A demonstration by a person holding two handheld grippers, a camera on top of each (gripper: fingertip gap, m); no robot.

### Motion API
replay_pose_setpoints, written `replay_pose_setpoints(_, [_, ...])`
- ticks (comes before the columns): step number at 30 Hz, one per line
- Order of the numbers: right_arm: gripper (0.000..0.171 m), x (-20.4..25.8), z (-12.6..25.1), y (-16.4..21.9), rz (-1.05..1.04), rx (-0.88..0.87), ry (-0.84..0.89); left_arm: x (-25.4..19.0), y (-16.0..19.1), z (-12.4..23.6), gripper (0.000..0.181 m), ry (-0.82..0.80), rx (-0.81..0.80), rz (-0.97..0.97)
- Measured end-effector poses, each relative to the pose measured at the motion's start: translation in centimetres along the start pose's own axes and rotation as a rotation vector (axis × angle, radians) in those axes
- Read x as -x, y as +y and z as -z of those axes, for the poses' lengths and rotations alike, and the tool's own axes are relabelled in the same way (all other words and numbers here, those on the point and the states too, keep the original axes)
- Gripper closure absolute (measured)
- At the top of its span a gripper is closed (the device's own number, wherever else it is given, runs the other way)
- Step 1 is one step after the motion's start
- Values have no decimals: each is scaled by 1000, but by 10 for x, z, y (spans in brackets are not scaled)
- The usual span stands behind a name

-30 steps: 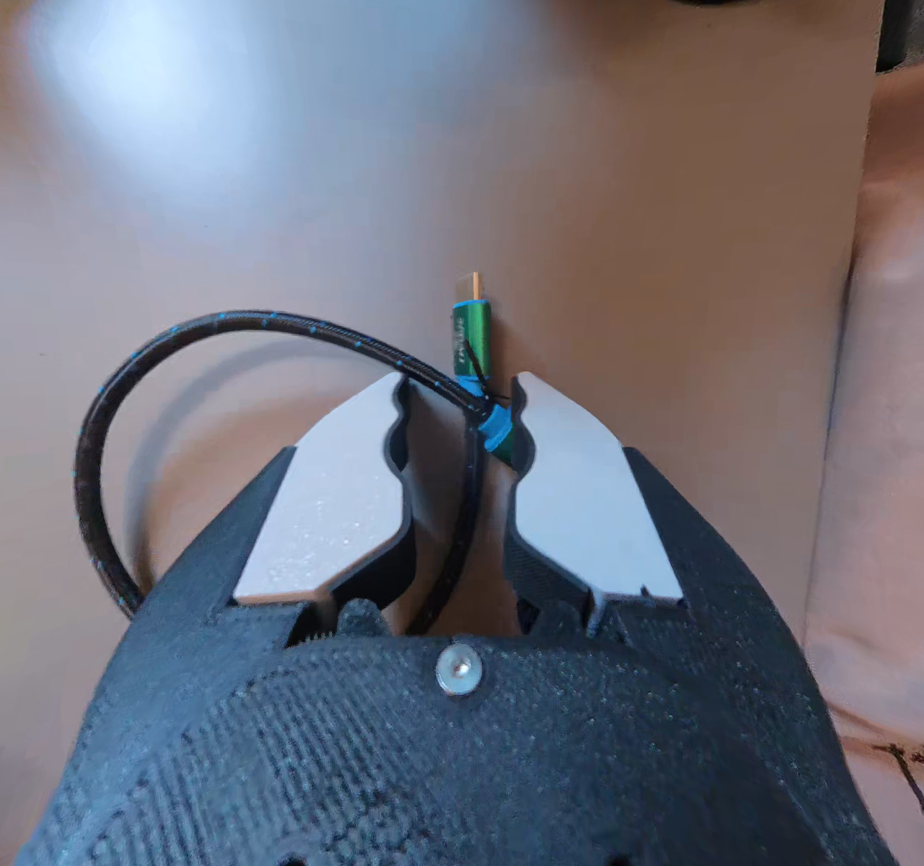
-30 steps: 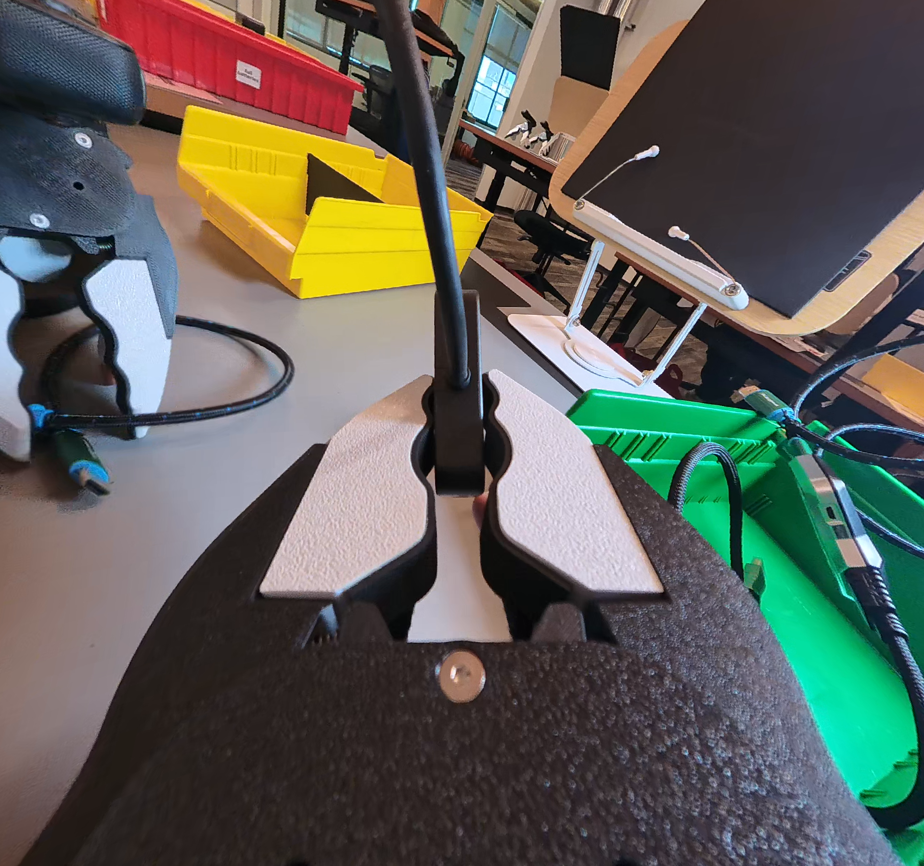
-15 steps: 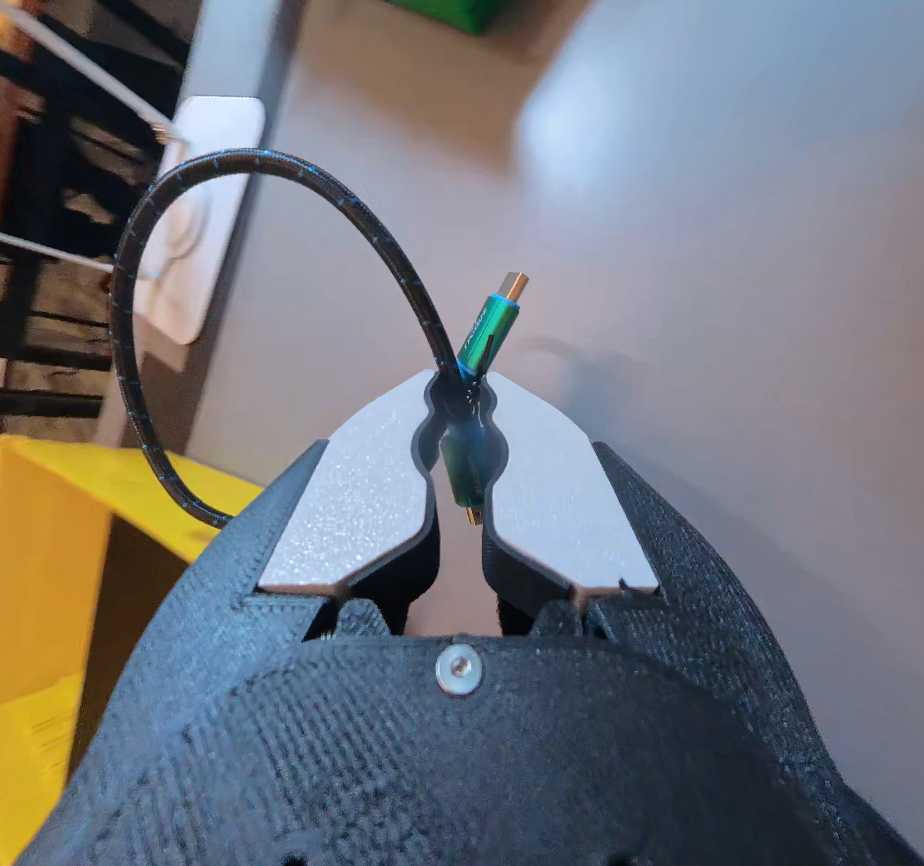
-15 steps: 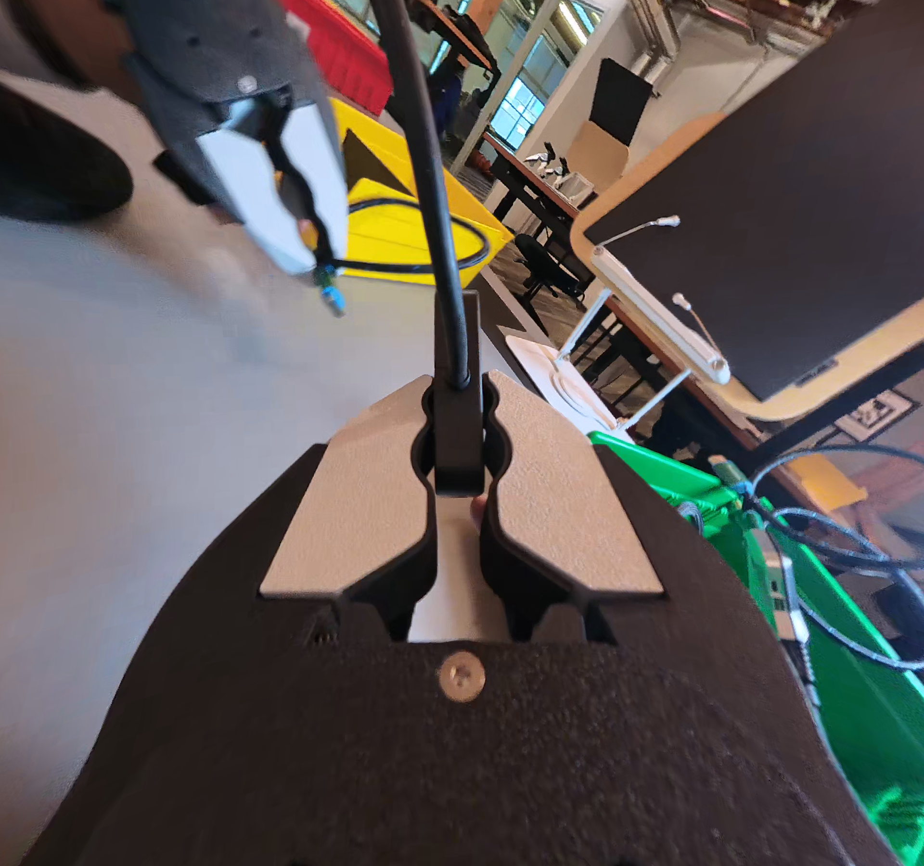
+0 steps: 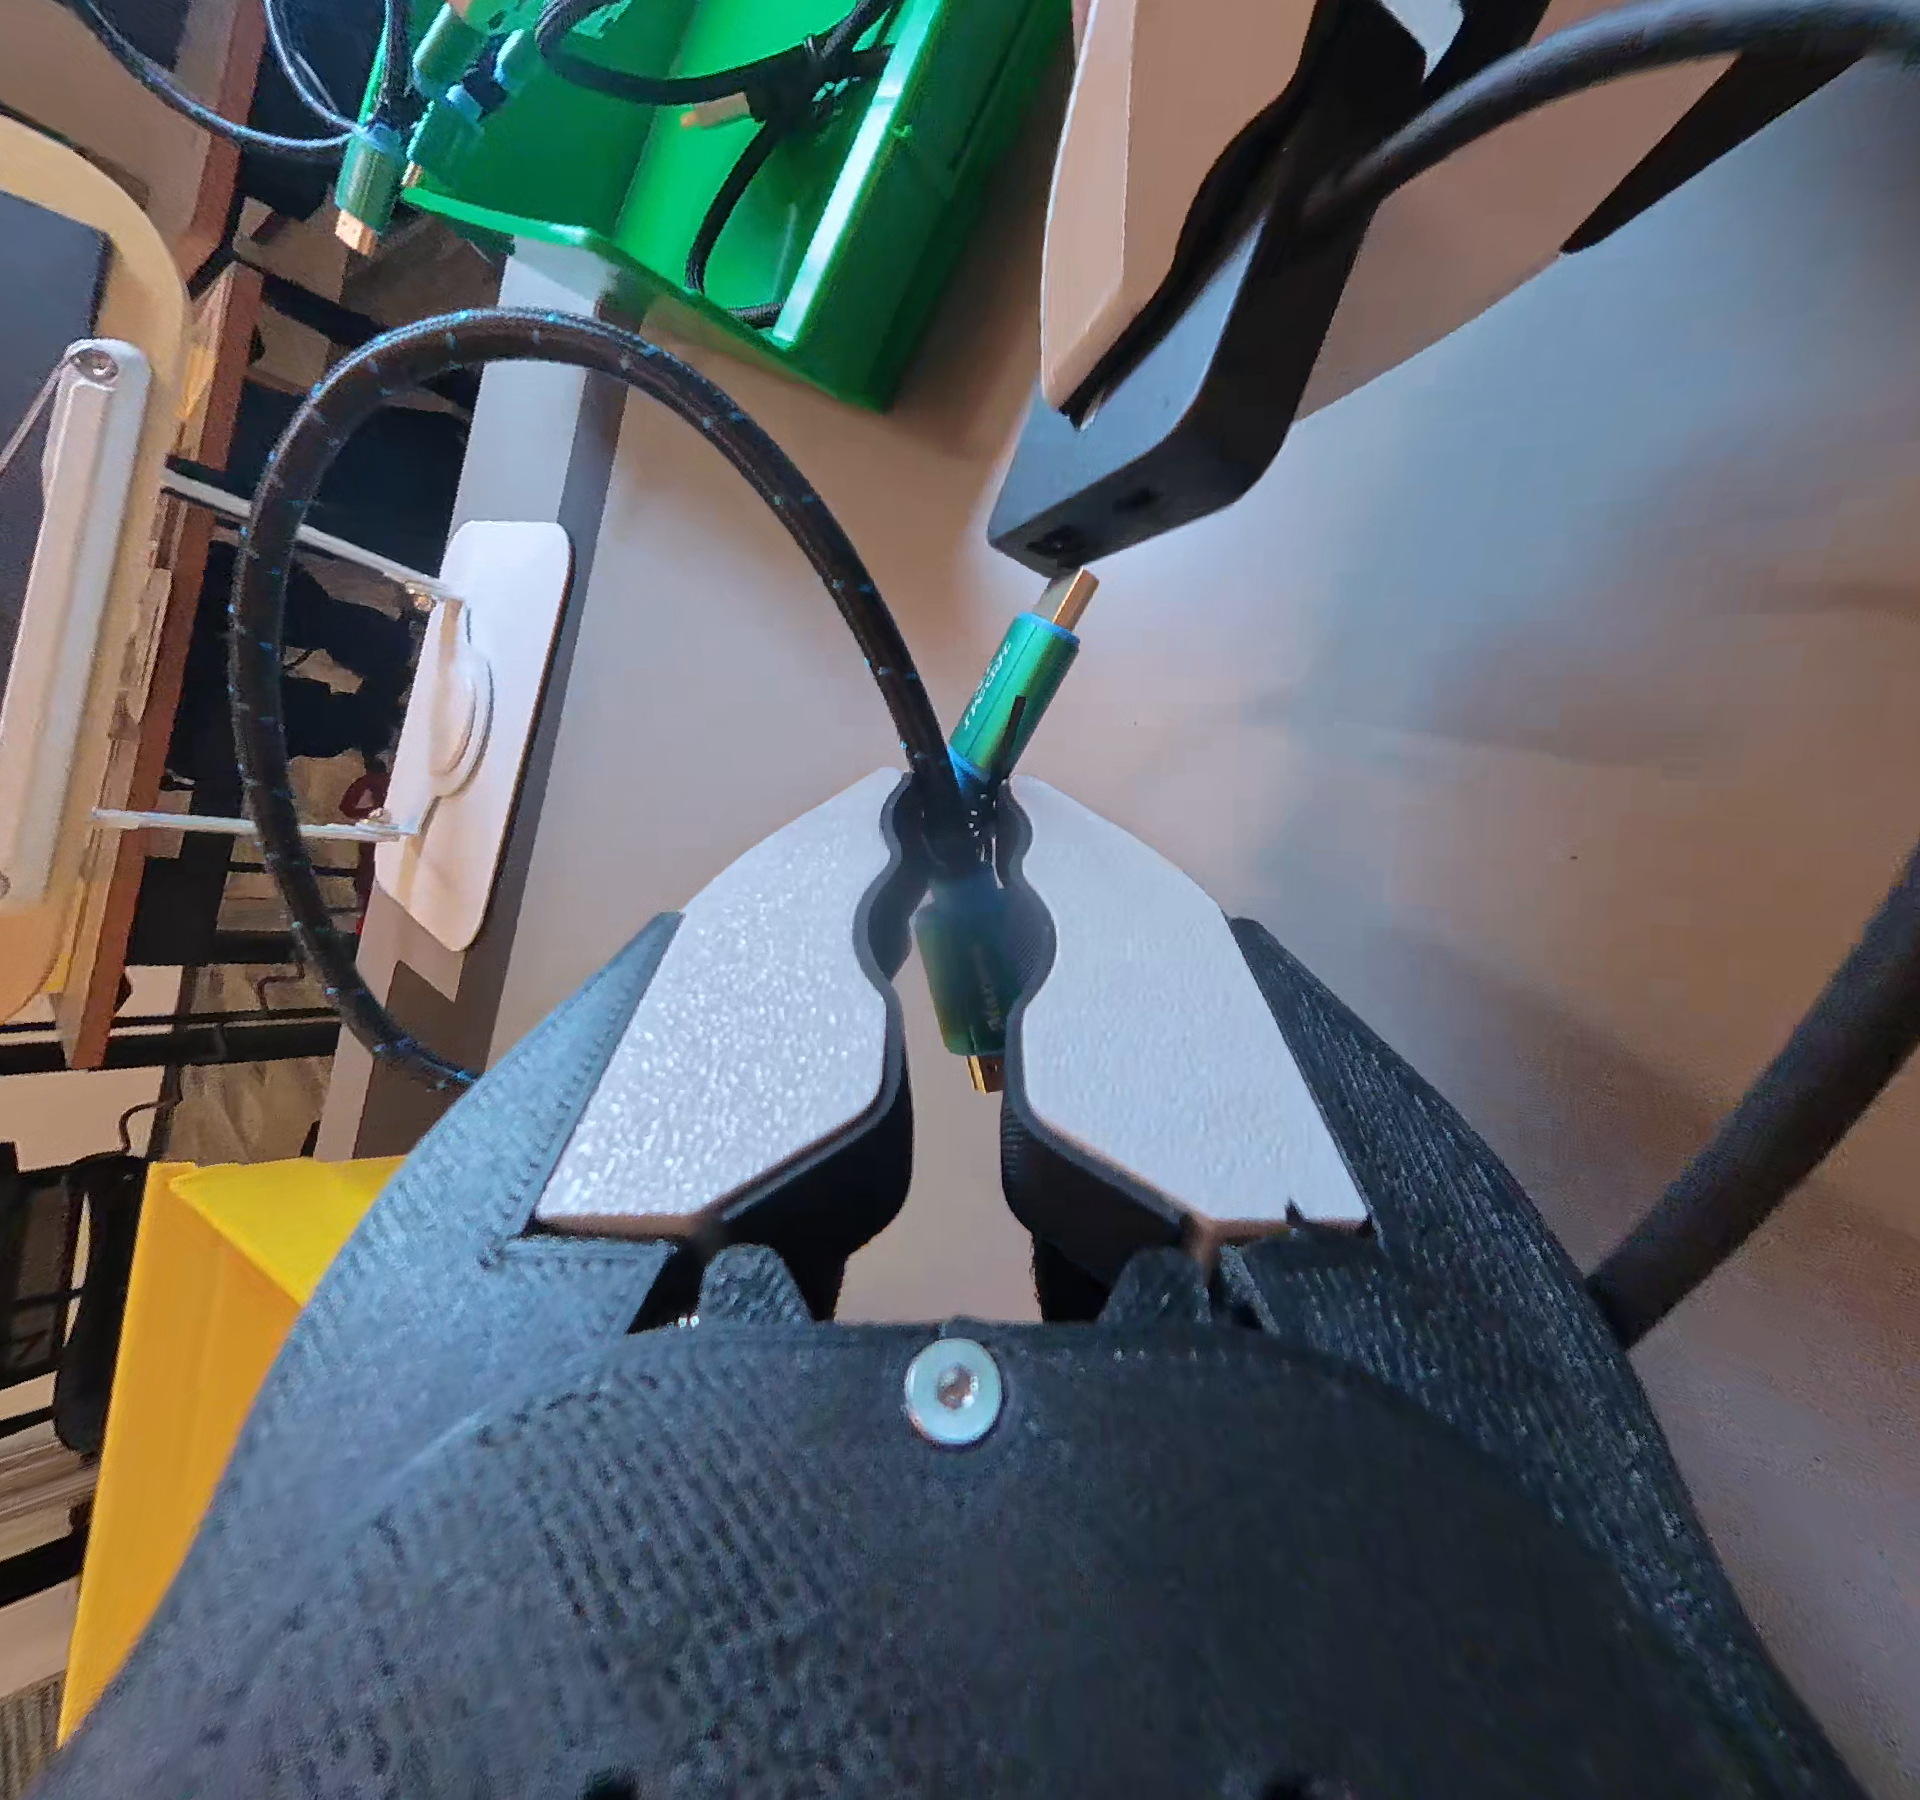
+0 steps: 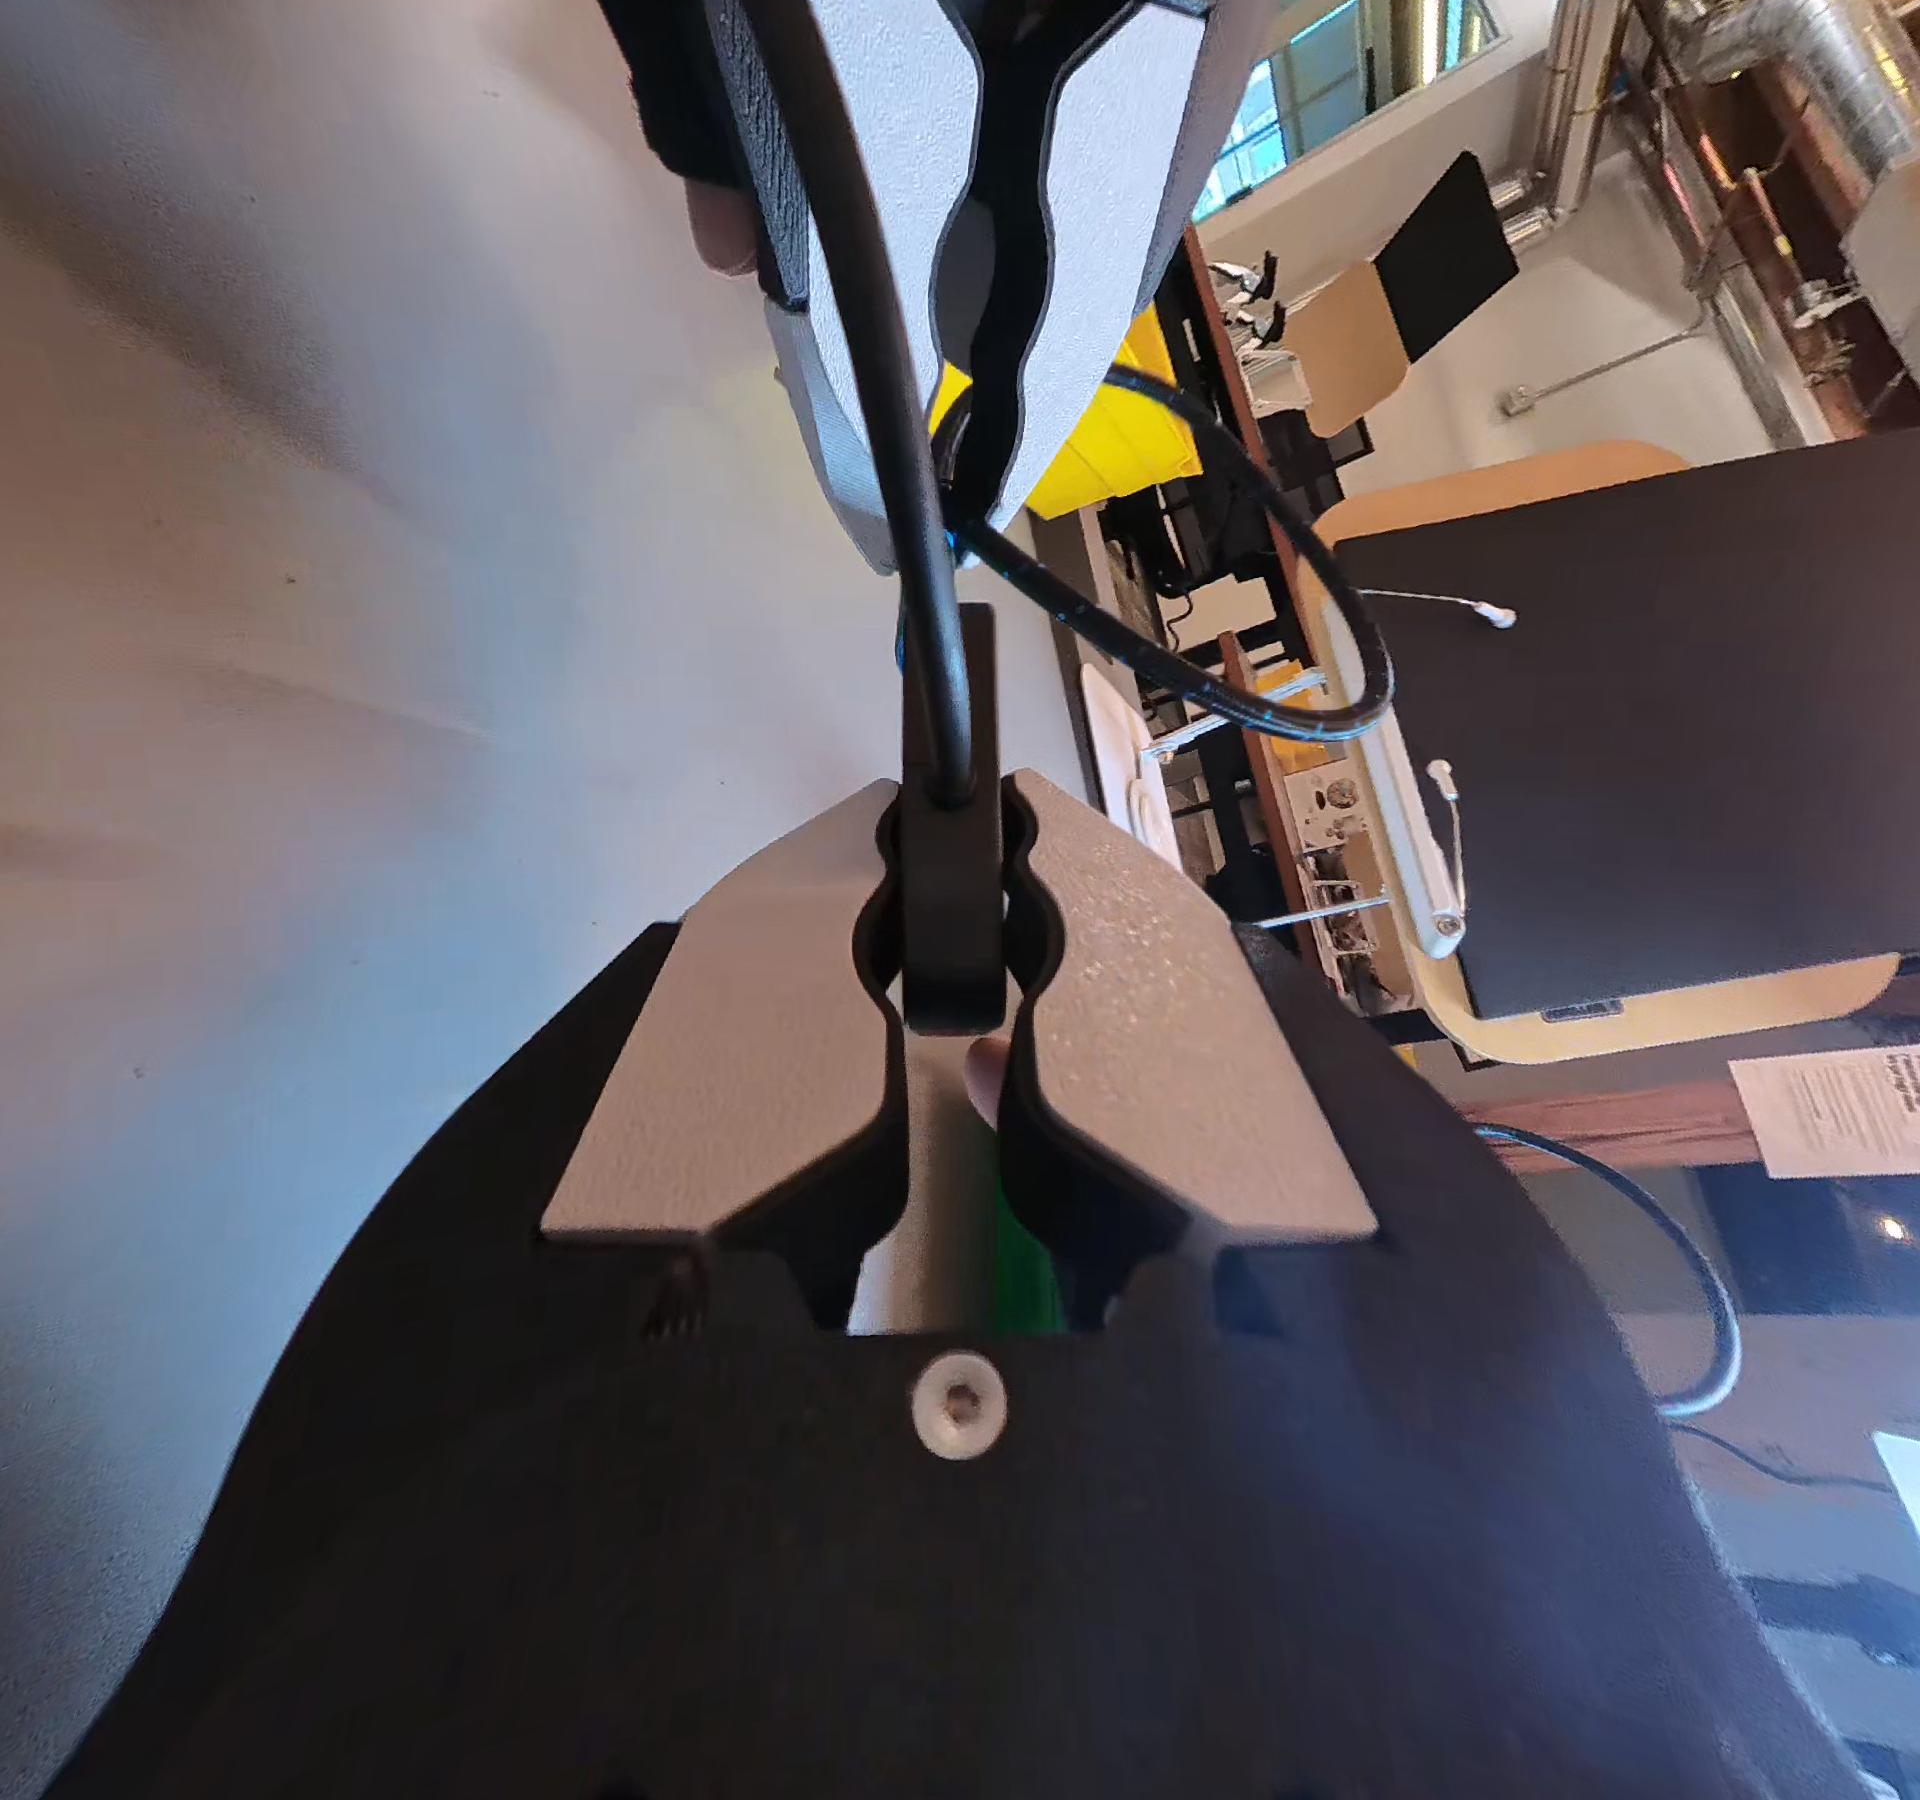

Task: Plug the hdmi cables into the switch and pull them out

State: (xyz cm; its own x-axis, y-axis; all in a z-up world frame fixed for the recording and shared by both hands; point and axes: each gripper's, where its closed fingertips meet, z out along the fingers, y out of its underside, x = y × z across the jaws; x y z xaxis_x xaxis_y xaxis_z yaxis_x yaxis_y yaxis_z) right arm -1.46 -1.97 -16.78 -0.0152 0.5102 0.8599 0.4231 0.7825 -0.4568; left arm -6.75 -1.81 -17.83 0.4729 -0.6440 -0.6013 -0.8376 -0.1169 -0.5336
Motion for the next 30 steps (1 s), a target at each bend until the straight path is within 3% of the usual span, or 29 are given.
replay_pose_setpoints(11, [157, 15, -11, 6, 17, 86, -38, -9, 10, 1, 167, 22, 70, 94])
replay_pose_setpoints(17, [157, 19, -11, -2, -120, 27, -93, -9, 16, 0, 168, -7, 111, 73])
replay_pose_setpoints(24, [158, 22, -6, -9, -193, -31, -151, -19, 13, 4, 168, 84, 51, 130])
replay_pose_setpoints(30, [158, 34, -8, -2, -143, 51, -185, -31, 9, 5, 168, 143, 49, 145])
